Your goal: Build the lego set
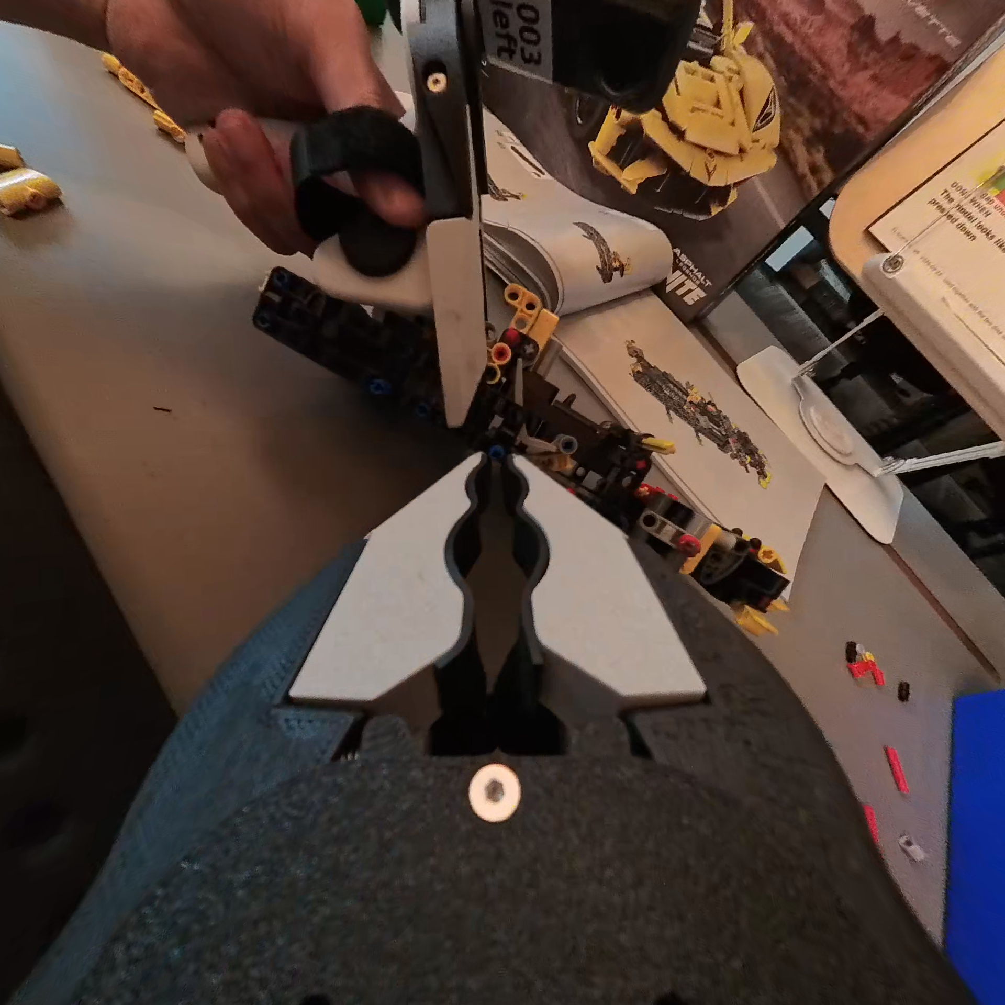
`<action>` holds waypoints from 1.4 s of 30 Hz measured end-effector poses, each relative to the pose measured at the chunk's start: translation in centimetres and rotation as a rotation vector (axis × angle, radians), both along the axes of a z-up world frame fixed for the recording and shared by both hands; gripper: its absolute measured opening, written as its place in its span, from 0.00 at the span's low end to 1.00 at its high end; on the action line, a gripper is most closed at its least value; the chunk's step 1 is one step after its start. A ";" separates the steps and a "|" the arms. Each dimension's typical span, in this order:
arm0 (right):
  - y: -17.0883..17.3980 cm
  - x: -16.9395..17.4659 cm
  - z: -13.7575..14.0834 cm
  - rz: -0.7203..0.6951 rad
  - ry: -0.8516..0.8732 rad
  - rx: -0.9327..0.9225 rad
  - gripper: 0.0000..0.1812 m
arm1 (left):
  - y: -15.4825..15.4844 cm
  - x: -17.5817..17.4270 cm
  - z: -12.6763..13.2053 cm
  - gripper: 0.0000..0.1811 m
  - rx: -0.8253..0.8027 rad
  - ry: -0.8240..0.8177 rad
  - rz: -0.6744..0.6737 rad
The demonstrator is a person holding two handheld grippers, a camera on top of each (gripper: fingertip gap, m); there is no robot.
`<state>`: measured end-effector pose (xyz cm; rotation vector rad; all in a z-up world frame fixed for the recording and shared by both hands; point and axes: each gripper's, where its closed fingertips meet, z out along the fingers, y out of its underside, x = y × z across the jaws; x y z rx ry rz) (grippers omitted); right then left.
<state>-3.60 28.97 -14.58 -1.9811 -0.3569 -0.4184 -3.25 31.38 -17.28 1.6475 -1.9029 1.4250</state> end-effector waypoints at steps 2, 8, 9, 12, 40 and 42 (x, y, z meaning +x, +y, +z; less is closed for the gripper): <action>0.0 0.0 0.0 -0.002 -0.014 0.001 0.03 | 0.0 0.0 0.0 0.41 -0.004 0.000 0.001; 0.0 0.0 0.1 0.000 -0.025 0.004 0.03 | 0.0 0.0 0.0 0.41 -0.007 0.000 0.002; 0.0 0.0 0.1 0.002 -0.019 -0.001 0.02 | 0.0 0.0 0.0 0.41 -0.008 0.000 0.002; 0.0 0.1 0.0 0.004 -0.034 -0.019 0.02 | 0.0 0.0 0.0 0.41 -0.004 -0.002 0.004; 0.8 0.4 0.5 0.014 0.073 0.032 0.02 | 0.5 0.0 0.4 0.40 -0.051 0.004 0.020; 0.7 -0.3 1.0 0.050 0.054 0.072 0.05 | 0.2 -0.4 0.7 0.41 -0.131 0.026 0.006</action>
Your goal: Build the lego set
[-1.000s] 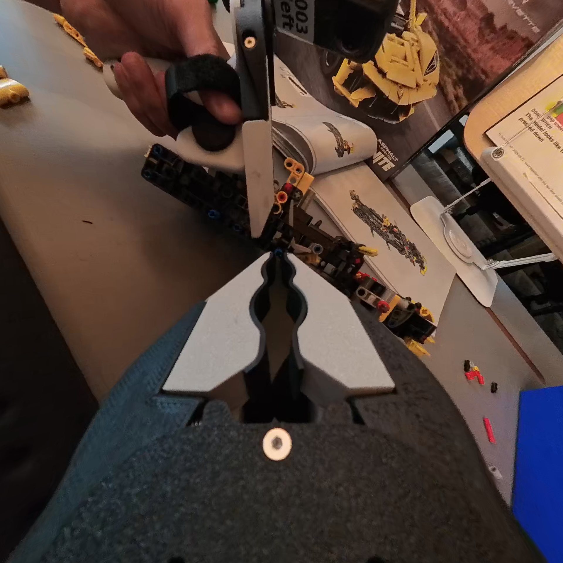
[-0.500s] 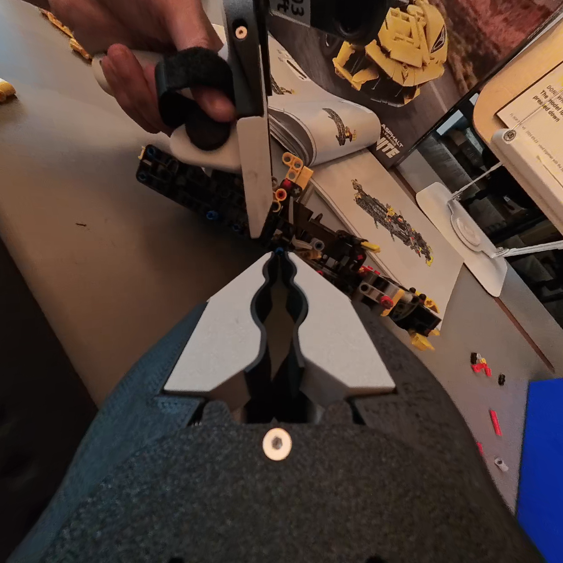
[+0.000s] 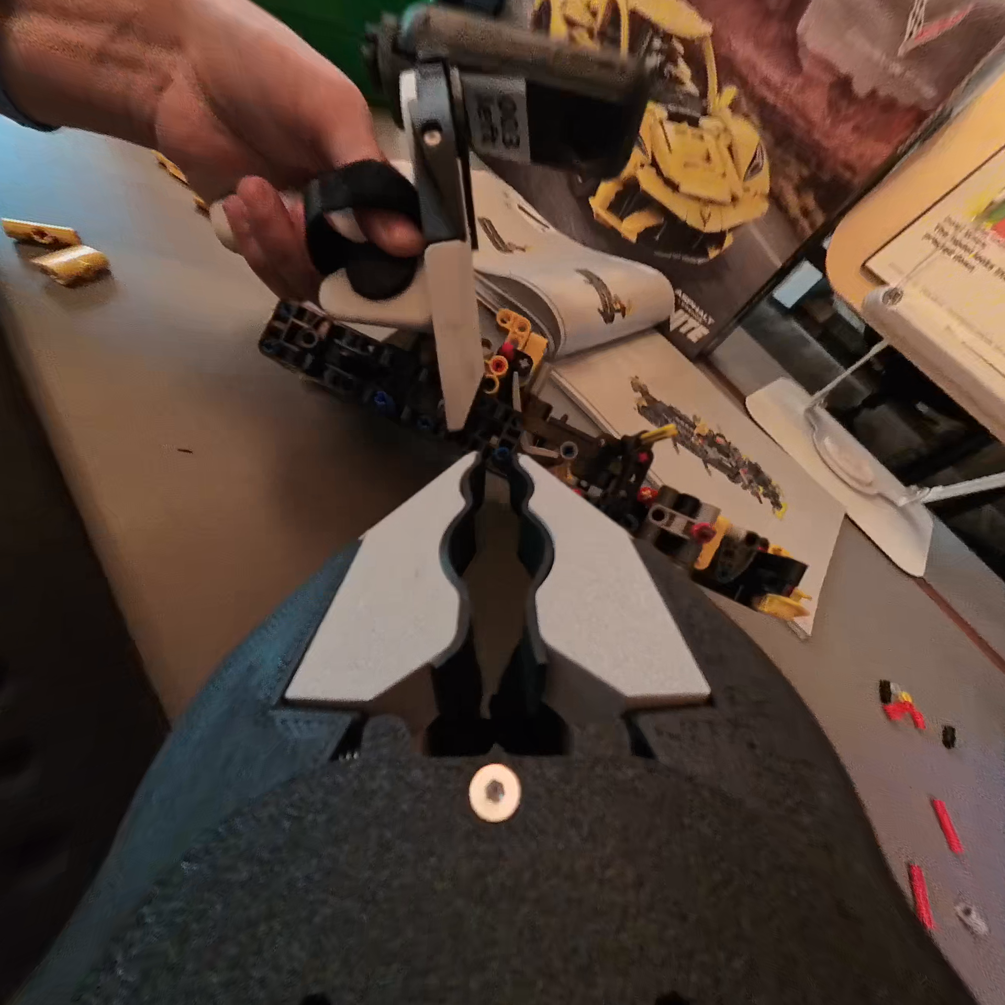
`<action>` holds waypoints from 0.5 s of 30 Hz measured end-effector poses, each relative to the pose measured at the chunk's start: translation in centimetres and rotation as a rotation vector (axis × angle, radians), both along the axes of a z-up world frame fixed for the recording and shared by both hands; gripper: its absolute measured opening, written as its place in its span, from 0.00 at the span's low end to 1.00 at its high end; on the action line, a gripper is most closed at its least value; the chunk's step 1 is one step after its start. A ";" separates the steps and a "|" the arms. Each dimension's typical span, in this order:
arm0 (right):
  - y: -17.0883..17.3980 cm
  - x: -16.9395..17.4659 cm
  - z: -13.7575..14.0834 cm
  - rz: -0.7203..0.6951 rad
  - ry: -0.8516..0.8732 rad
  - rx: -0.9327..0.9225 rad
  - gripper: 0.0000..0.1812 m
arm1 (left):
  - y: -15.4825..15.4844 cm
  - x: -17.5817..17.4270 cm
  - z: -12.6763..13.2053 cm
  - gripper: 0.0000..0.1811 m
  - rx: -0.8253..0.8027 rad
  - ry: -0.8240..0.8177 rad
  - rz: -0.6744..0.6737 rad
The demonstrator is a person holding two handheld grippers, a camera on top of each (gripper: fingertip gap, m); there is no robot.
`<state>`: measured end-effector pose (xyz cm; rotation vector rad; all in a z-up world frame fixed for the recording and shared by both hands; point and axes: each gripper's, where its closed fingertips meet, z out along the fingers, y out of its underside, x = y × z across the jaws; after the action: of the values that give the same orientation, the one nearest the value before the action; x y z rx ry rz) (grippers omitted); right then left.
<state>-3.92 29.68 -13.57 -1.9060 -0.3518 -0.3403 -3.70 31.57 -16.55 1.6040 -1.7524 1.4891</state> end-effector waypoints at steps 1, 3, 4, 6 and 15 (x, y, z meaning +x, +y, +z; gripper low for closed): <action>-0.1 -0.1 0.1 0.003 0.003 0.006 0.06 | -0.1 -0.1 0.1 0.41 -0.034 0.007 0.003; -0.1 -0.7 -0.2 0.037 0.052 -0.009 0.09 | 0.0 -0.2 0.3 0.41 -0.070 0.010 0.010; -0.1 -0.7 -0.2 0.042 0.076 -0.012 0.10 | 0.1 -0.3 0.3 0.41 -0.080 0.011 0.015; -0.1 -0.1 0.5 0.020 0.095 0.022 0.10 | 0.0 -0.3 0.3 0.41 -0.093 0.013 0.020; -0.3 -0.6 0.7 0.051 0.117 0.037 0.08 | 0.3 -0.3 0.6 0.41 -0.175 0.026 0.031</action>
<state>-4.50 29.39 -12.89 -1.8674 -0.3141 -0.1993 -3.97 31.84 -15.96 1.5616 -1.5432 1.5803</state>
